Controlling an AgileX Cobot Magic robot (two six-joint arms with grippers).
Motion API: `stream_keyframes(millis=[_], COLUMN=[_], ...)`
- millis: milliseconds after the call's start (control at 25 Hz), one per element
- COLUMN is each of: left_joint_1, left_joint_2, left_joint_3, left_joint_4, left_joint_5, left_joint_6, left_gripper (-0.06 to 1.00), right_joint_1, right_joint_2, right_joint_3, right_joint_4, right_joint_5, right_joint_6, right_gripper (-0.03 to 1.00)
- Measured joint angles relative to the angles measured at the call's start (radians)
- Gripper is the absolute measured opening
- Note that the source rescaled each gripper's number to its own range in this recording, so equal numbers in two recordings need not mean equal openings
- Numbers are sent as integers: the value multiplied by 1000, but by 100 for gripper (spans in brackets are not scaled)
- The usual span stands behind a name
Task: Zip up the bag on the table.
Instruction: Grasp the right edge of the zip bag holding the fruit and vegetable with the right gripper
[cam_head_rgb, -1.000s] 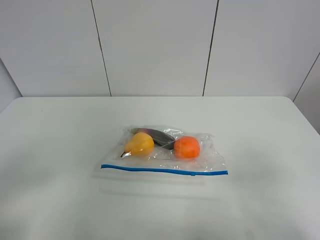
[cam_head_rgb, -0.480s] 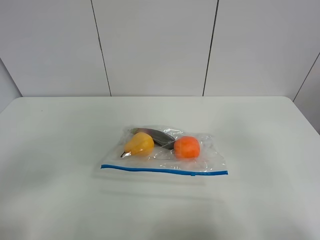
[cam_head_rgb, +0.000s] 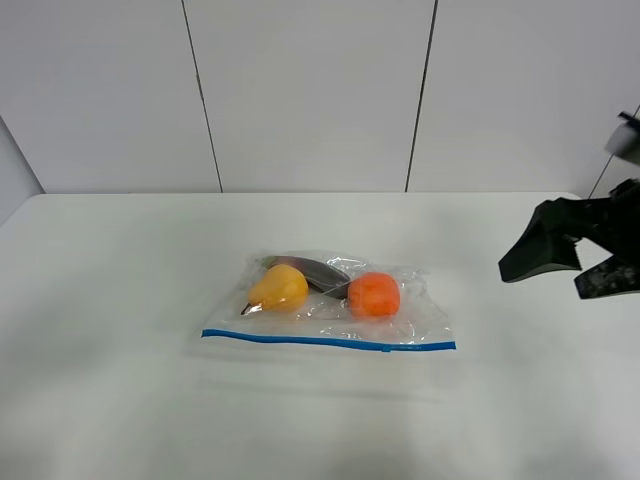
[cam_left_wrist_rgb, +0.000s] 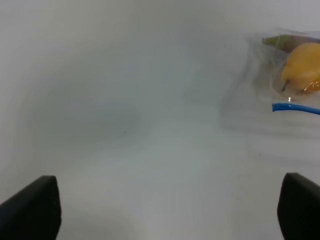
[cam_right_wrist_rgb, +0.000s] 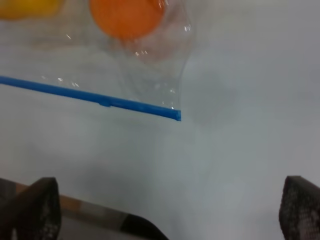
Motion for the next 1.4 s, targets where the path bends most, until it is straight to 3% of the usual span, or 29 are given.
stream_keyframes(millis=[240, 520, 1200, 1400], left_joint_1=[0, 0, 0, 0], left_joint_2=[0, 0, 0, 0], left_joint_3=[0, 0, 0, 0], left_joint_4=[0, 0, 0, 0], left_joint_5=[0, 0, 0, 0], left_joint_6=[0, 0, 0, 0], left_gripper=[100, 100, 100, 100], right_joint_1=[-3, -3, -45, -46], right_joint_2=[243, 436, 695, 700], right_joint_3=[0, 0, -1, -1], right_joint_4=[106, 342, 454, 471], right_joint_5=[-19, -28, -10, -2], right_joint_6=[-136, -345, -552, -567], right_gripper=[94, 94, 87, 76])
